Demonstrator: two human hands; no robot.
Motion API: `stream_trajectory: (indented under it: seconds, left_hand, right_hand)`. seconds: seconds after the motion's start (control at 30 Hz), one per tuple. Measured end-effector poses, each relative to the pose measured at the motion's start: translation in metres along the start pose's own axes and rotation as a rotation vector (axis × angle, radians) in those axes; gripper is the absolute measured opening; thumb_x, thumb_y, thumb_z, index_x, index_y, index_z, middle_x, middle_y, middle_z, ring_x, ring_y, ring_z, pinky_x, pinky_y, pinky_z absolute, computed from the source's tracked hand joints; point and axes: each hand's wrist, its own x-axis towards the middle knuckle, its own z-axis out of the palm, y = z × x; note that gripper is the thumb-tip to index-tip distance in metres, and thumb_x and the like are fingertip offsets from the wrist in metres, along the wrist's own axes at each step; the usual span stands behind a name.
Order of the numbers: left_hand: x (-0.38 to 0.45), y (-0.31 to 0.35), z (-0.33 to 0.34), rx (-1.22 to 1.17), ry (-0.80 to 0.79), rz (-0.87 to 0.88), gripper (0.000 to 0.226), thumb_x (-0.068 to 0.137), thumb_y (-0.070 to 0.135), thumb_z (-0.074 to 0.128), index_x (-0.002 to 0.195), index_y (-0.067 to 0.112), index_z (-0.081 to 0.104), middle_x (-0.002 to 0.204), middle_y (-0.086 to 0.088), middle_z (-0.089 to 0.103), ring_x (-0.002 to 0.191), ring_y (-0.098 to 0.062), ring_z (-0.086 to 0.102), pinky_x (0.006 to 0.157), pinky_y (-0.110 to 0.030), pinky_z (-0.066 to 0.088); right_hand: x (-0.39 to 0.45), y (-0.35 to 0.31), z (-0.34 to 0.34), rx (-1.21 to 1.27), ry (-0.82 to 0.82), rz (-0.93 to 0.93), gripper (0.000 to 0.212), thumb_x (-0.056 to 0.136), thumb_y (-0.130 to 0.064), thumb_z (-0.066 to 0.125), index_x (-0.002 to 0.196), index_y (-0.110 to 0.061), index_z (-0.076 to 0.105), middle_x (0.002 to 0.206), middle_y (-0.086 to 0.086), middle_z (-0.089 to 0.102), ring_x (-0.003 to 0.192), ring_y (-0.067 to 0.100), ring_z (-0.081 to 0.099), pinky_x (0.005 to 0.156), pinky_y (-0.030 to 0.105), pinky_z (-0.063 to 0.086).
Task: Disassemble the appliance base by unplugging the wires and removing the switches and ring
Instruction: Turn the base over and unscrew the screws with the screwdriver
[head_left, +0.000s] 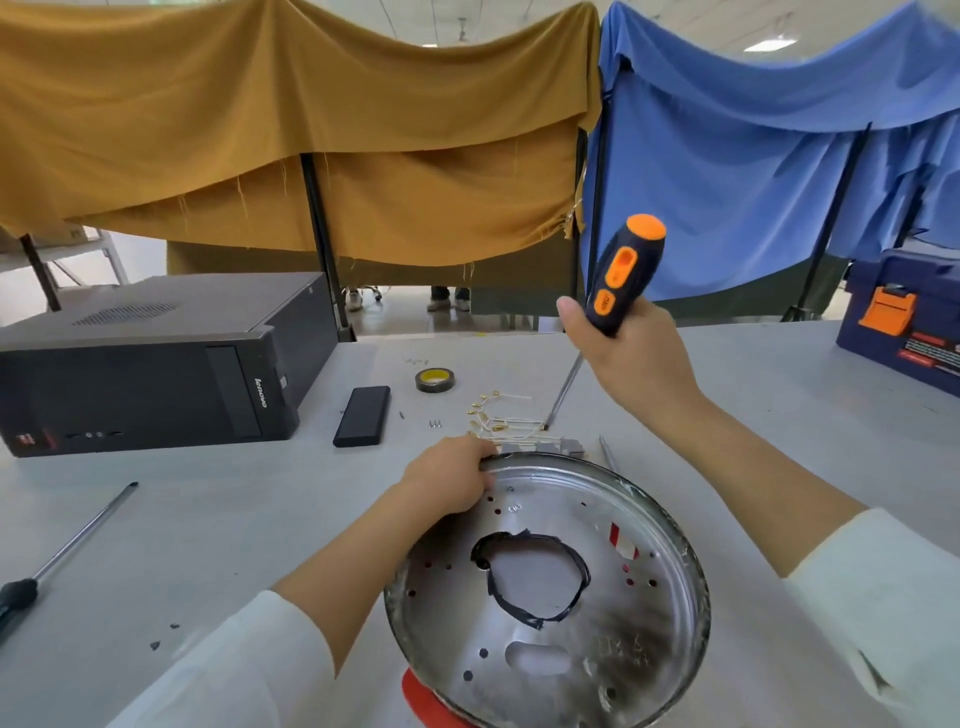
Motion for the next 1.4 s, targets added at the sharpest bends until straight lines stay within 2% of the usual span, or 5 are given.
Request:
stream_trajectory:
  seconds: [0.1, 0.27, 0.53, 0.7, 1.4]
  left_hand:
    - [0.0, 0.002, 0.004, 0.009, 0.043, -0.012, 0.034, 0.091, 0.018, 0.049, 0.122, 0.03, 0.056, 0.12, 0.0, 0.061, 0.108, -0.025, 0.055, 0.088, -0.036, 0.048]
    - [-0.001, -0.001, 0.011, -0.021, 0.124, -0.007, 0.041, 0.092, 0.02, 0.047, 0.127, 0.04, 0.052, 0.125, 0.006, 0.06, 0.111, -0.021, 0.055, 0.085, -0.031, 0.045]
    - [-0.005, 0.003, 0.013, -0.003, 0.169, -0.022, 0.041, 0.089, 0.018, 0.047, 0.122, 0.042, 0.054, 0.119, 0.005, 0.063, 0.106, -0.023, 0.057, 0.079, -0.031, 0.044]
    - [-0.005, 0.003, 0.014, 0.022, 0.171, -0.025, 0.042, 0.09, 0.019, 0.046, 0.124, 0.044, 0.052, 0.12, 0.005, 0.062, 0.106, -0.024, 0.057, 0.079, -0.031, 0.044]
    - [-0.005, 0.004, 0.013, 0.026, 0.16, -0.038, 0.042, 0.092, 0.019, 0.046, 0.127, 0.042, 0.051, 0.122, 0.003, 0.061, 0.108, -0.024, 0.056, 0.083, -0.033, 0.046]
  right_hand:
    - [0.002, -0.01, 0.004, 0.137, 0.09, -0.04, 0.042, 0.088, -0.046, 0.054, 0.064, -0.013, 0.047, 0.05, -0.005, 0.046, 0.054, 0.013, 0.047, 0.054, 0.028, 0.038]
    - [-0.012, -0.012, 0.021, 0.213, 0.081, -0.02, 0.034, 0.081, -0.038, 0.054, 0.049, -0.033, 0.043, 0.042, -0.01, 0.04, 0.043, 0.01, 0.036, 0.043, 0.017, 0.025]
    - [-0.022, -0.008, 0.041, 0.257, 0.089, 0.02, 0.031, 0.077, -0.029, 0.053, 0.047, -0.031, 0.046, 0.041, -0.011, 0.041, 0.041, 0.01, 0.035, 0.043, 0.015, 0.026]
    - [-0.021, -0.007, 0.044, 0.218, 0.083, 0.016, 0.035, 0.078, -0.031, 0.053, 0.049, -0.024, 0.036, 0.041, -0.009, 0.041, 0.043, 0.013, 0.035, 0.045, 0.026, 0.031]
    - [-0.024, -0.005, 0.045, 0.202, 0.105, 0.024, 0.032, 0.077, -0.031, 0.053, 0.049, -0.025, 0.039, 0.043, -0.012, 0.045, 0.044, 0.009, 0.041, 0.045, 0.023, 0.031]
